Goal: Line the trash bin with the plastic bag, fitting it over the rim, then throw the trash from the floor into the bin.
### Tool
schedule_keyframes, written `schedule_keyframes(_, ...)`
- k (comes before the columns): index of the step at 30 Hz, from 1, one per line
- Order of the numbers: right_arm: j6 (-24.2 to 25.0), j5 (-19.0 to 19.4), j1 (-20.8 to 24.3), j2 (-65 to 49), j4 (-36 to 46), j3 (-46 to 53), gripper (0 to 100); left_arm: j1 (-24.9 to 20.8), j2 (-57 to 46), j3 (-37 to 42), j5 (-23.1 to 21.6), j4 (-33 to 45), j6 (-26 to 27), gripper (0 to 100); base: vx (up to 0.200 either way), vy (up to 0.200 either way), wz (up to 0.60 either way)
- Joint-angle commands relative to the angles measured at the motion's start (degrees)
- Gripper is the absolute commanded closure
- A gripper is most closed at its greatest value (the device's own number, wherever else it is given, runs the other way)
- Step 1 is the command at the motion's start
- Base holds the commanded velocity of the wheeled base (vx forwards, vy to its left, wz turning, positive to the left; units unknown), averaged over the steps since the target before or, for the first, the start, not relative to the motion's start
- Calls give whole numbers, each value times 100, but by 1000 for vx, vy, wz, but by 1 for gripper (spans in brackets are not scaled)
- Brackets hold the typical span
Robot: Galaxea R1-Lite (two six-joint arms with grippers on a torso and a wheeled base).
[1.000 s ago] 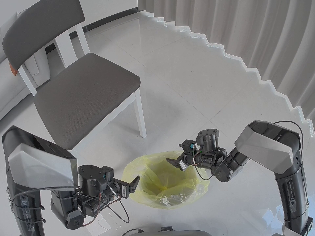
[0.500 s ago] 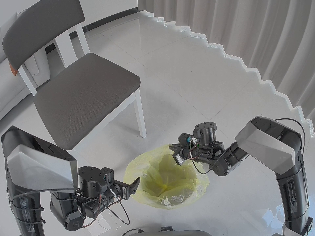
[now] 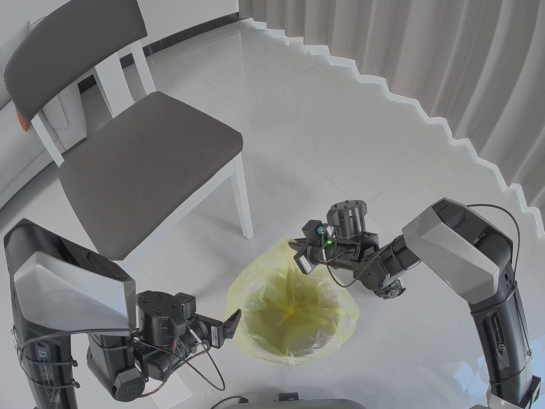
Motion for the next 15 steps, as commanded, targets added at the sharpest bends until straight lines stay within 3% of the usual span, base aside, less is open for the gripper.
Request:
schedule_keyframes(1,-14,4,-12,335,6,-142,100,14,25,-20,-3,-102,-4,0,0,0,0)
schedule_keyframes(8,-40,4,5,423,-2,-291,100,14,78,-20,32,-102,-4,0,0,0,0)
schedule_keyframes(9,-40,4,5,414,-20,-291,0,14,87,-29,41,-102,5,0,0,0,0)
schedule_keyframes(15,-14,-23,23,-96,-108,122,0,67,245,-169,190,-102,5,0,0,0,0)
